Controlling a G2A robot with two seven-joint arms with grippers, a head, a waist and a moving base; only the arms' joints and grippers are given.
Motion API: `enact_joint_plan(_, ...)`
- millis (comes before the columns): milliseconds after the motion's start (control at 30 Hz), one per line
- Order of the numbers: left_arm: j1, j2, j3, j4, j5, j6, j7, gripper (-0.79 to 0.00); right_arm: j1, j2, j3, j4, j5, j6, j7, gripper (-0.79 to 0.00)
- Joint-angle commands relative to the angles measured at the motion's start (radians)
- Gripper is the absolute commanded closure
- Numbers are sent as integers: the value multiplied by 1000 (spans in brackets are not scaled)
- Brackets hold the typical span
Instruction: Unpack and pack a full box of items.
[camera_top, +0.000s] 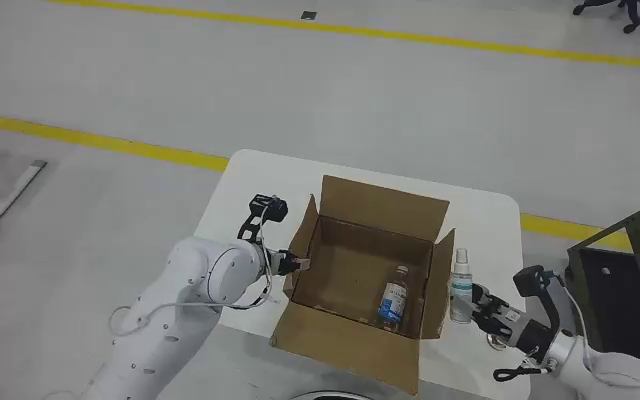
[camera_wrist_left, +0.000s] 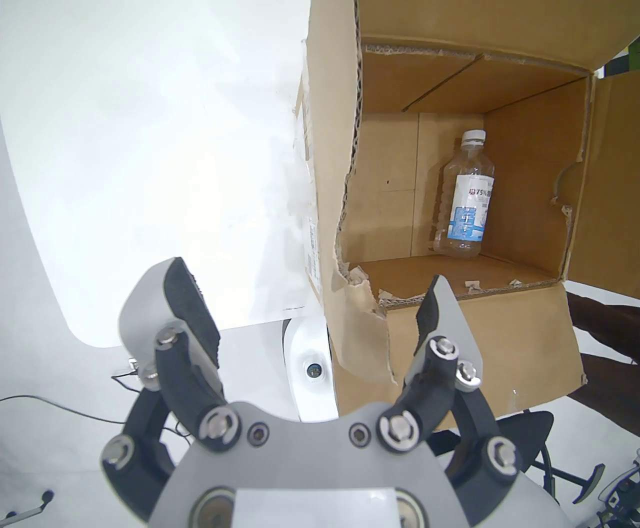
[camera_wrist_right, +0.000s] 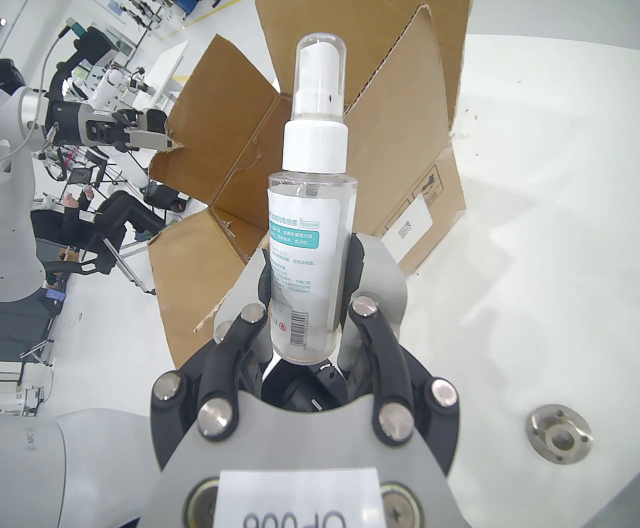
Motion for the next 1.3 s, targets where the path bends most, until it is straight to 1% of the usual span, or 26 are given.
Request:
enact_joint_plan(0, -6, -4, 22, 32, 12, -3, 8, -566, 7, 1, -14, 3, -5, 0, 0, 0)
enact_joint_plan(33, -8, -6, 26, 40, 8, -1, 12, -428, 9, 1, -18, 5, -6, 1, 0, 0)
enact_joint_plan(67, -11, -8, 34, 57, 10, -2, 15, -345, 11, 2, -23, 6, -8, 3, 0, 0)
enact_joint_plan(133, -17, -12, 47, 78, 10, -2, 23, -139, 16, 3, -30, 9, -11, 4, -1, 0)
enact_joint_plan(167, -20, -14, 52, 88, 7, -2, 25, 0, 17, 3, -34, 10, -14, 5, -3, 0)
enact_joint_plan(267, -24, -19, 55, 108, -44, -6, 4, 0, 18, 5, -37, 14, -18, 10, -7, 0)
enact_joint_plan(367, -29, -24, 45, 124, -103, -4, 8, 0, 17, 6, -33, 20, -15, 20, -15, 0)
enact_joint_plan(433, -26, -27, 34, 131, -162, 11, 17, 0, 16, 6, -29, 19, -9, 28, -17, 0)
enact_joint_plan(467, -23, -32, 14, 141, -247, 31, 23, 0, 15, 7, -25, 17, -2, 31, -17, 0)
enact_joint_plan(533, -23, -35, -8, 157, -317, 46, 36, 0, 15, 8, -19, 12, 6, 34, -16, 0)
enact_joint_plan(700, -23, -32, -12, 168, -317, 38, 45, 0, 6, 10, 10, -16, 41, 34, -25, 0)
enact_joint_plan(967, -4, -36, -34, 149, -454, 86, 59, 0, -36, 13, 107, -57, 155, 6, -23, 0)
enact_joint_plan(1067, 1, -40, -36, 154, -518, 121, 67, 0, -53, 14, 146, -72, 201, -4, -14, 0)
enact_joint_plan(1167, 6, -45, -22, 163, -572, 148, 71, 0, -65, 15, 169, -84, 218, -7, 1, 0)
enact_joint_plan(1267, 1, -50, 3, 178, -606, 153, 71, 0, -67, 16, 163, -92, 212, 15, 18, 0)
